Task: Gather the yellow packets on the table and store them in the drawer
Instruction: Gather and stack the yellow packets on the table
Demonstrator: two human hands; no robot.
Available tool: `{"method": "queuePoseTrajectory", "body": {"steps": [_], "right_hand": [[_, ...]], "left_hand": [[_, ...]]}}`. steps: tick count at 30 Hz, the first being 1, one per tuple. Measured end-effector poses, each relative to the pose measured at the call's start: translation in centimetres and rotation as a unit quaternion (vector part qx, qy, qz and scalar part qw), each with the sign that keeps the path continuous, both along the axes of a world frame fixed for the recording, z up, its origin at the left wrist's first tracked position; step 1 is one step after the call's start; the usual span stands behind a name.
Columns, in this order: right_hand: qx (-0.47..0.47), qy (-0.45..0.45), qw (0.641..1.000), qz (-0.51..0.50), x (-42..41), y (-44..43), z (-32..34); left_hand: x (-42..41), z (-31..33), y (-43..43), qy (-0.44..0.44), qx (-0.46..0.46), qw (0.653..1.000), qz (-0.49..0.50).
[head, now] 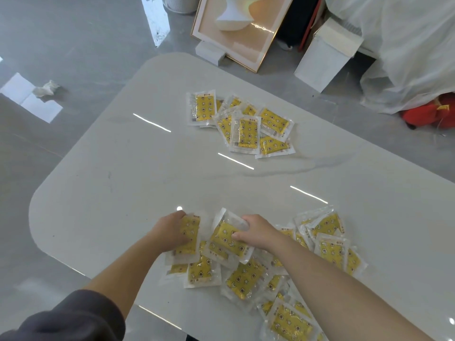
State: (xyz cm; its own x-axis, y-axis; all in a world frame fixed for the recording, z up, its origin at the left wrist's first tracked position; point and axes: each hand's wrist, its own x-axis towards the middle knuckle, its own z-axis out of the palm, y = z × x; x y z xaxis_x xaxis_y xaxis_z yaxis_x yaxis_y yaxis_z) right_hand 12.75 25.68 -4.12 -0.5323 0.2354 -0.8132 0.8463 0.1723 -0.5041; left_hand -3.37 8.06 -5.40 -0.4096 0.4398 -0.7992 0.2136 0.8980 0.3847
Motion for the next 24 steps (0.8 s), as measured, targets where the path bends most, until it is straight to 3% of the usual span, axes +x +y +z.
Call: {"method": "queuePoseTrajectory", "body": {"steps": [6,12,17,24], "right_hand": [[-0.075,0.028,0.988,-0.129,0.3,-0.3,-0.5],[-0.145,0.055,0.939,-0.308,0.8,0.6,-0.4],[-0.111,0.078,0.917,-0.374,1.0,3.2,0.5],[-0.054,0.103,0.846,-0.521,1.5,11.9,1.4]], "left_hand": [[-1.4,0.5,-0.5,-0.099,0.06,0.973,0.201],[-2.8,1.5,-1.2,-0.137,0.12,0.91,0.372],[-2.6,2.0,1.4,-0.137,0.159,0.876,0.434],[-0.3,2.4,11.3,-0.157,0.224,0.86,0.431]]}}
